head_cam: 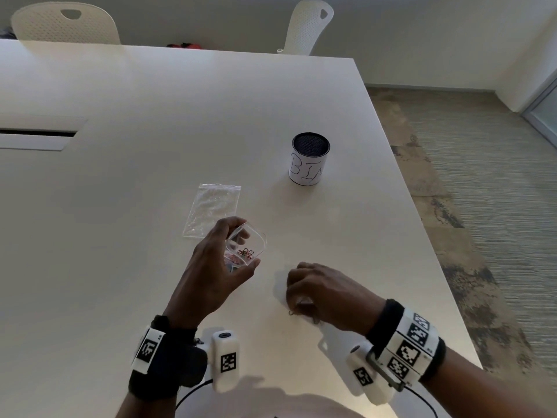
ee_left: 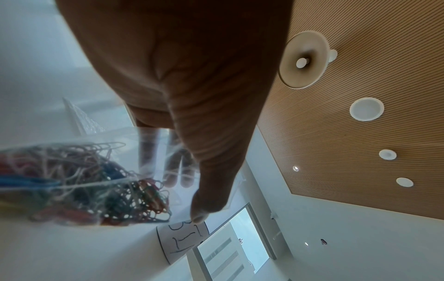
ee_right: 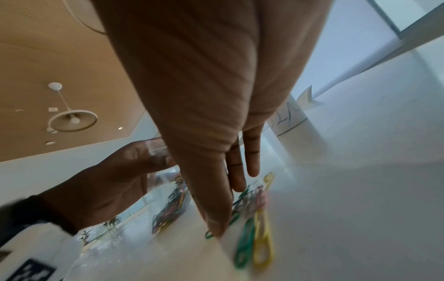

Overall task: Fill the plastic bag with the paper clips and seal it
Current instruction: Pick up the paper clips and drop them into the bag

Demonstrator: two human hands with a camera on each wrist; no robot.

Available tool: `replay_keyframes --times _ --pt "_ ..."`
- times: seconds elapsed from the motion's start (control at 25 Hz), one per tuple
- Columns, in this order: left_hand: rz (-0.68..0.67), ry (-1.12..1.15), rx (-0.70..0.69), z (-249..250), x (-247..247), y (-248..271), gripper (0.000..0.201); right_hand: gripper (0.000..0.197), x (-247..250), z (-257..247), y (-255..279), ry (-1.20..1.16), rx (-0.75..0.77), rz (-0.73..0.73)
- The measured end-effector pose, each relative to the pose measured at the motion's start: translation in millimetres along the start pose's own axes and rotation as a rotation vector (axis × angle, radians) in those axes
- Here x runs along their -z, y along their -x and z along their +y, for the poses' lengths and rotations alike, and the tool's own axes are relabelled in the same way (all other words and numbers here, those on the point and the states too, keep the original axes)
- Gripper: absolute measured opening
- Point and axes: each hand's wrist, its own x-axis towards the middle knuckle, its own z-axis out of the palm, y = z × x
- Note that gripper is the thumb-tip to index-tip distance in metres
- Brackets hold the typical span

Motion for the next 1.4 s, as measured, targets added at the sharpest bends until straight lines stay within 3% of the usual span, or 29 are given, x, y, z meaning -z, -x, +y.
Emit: replay_keyframes --times 0.08,0.2,0.28,0.36,0.52,0.56,1.08,1.28,1.4 --pt "0.000 0.005 -0.002 0.1 -0.4 0.1 0.060 0.023 10.0 6.9 9.6 0.021 -0.108 0.026" --pt "-0.003 0.009 -0.012 -0.2 -1.5 -0.4 0.058 0.077 19.7 12.6 20.5 0.025 -0.292 0.013" --pt "-0.009 0.010 -0.015 -0.1 -2.4 -1.5 0.058 0.094 17.0 11.5 23.2 0.023 -0.348 -0.035" --pt "-0.012 0.007 -0.015 -0.1 -3.2 -2.8 0.060 0.082 9.0 6.9 23.5 0.022 -0.334 -0.044" --pt "-0.014 0.006 -0.007 -0.2 -3.3 -2.8 0.060 0.021 -7.5 -4.4 16.2 -0.011 -0.277 0.064" --pt "-0.017 0.005 -0.007 0.0 -3.5 -2.8 0.060 0.016 -10.3 -6.4 14.0 0.001 -0.271 0.082" --pt "-0.007 -0.003 -0.008 0.6 -0.6 0.5 0.059 0.017 -3.9 4.9 -7.6 -0.014 -0.350 0.271" --pt "-0.005 0.002 -0.014 -0.5 -0.3 1.2 0.057 0.013 16.4 13.4 -5.1 -0.317 -0.374 0.419" --pt "-0.006 -0.008 -0.014 -0.5 -1.4 0.3 0.058 0.013 37.4 -3.0 -15.0 -0.481 -0.294 0.540"
